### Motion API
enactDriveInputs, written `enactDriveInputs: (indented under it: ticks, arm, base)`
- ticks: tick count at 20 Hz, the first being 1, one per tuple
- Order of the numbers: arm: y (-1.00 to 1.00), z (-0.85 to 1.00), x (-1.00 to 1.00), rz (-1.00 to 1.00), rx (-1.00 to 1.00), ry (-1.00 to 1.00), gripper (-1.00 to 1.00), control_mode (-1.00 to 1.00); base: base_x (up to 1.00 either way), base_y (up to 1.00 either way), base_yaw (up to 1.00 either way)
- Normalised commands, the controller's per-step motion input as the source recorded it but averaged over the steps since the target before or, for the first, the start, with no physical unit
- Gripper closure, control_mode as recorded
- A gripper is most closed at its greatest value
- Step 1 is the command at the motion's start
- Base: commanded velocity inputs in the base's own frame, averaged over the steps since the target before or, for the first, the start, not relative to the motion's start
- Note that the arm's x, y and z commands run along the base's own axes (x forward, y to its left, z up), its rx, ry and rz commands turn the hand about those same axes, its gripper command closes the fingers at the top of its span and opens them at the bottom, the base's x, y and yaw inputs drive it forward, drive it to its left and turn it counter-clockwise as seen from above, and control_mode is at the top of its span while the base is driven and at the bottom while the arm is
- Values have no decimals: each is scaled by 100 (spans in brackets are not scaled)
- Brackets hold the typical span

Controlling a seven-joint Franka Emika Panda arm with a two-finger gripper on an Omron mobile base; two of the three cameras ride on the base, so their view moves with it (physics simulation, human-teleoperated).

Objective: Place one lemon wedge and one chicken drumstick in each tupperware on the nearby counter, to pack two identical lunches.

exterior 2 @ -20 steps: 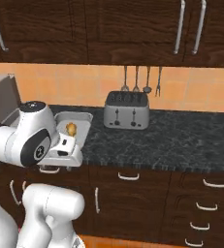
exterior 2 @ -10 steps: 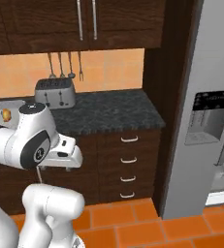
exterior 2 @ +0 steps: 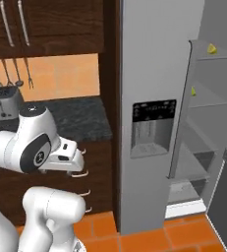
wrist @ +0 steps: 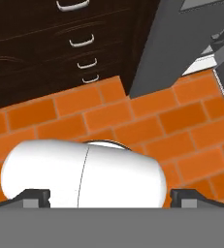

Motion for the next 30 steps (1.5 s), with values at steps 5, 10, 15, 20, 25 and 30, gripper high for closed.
enactDriveInputs:
  ticks: [5, 10, 15, 20, 25, 30]
  arm:
    - [0, 0, 0, 0, 0, 0, -100, 100]
    - [0, 0, 0, 0, 0, 0, -100, 100]
    - [0, 0, 0, 0, 0, 0, -100, 100]
    - [0, 0, 0, 0, 0, 0, -100, 100]
    - [0, 0, 0, 0, 0, 0, -100, 100]
    - [0, 0, 0, 0, 0, 0, -100, 100]
  base:
    - [58, -100, 10]
    - [44, -100, 9]
    - [72, -100, 17]
    - [48, -100, 19]
    - [17, -61, 21]
    - [3, -10, 29]
